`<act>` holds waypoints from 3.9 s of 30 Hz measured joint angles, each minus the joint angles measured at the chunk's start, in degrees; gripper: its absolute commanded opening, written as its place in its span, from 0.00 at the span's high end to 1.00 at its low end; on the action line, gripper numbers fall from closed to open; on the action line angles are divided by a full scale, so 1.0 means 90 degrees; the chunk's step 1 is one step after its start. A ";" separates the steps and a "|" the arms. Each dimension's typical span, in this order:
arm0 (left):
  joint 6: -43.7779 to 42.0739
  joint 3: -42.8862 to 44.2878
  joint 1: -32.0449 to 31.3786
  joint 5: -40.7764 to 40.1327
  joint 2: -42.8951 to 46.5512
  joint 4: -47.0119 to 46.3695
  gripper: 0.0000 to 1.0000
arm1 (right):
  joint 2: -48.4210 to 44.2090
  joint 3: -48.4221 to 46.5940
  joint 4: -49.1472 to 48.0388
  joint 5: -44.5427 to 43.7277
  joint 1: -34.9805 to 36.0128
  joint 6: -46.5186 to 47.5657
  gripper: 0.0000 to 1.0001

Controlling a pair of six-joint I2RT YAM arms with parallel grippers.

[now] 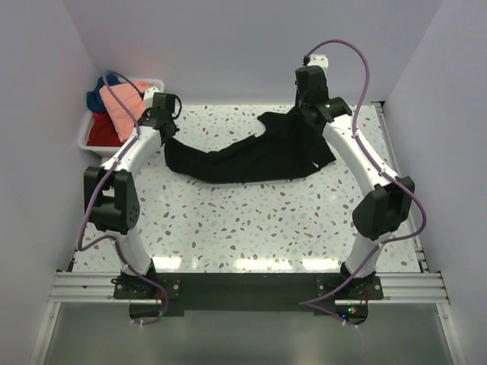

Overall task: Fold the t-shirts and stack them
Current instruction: Flatten the tshirt out

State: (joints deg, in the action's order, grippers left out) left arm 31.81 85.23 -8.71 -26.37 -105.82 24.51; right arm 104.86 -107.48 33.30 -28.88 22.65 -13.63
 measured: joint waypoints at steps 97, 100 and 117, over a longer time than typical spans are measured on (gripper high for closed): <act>-0.2402 0.3011 -0.0085 0.1559 0.3786 -0.0488 1.00 | -0.4903 -0.1749 -0.0457 0.1542 -0.0019 0.2132 1.00; -0.2472 0.3529 -0.0085 0.1554 0.3449 -0.0466 1.00 | -0.4588 -0.2157 -0.0476 0.1554 -0.0019 0.2147 1.00; -0.2305 0.2880 -0.0083 0.1401 0.0058 -0.1234 1.00 | -0.2710 0.1615 -0.2786 -0.0384 -0.0058 0.1948 1.00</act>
State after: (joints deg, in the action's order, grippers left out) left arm 11.07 111.15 -9.45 -13.76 -105.30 13.41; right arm 80.47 -92.95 8.23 -32.34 22.13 3.90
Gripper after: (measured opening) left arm 0.020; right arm 0.014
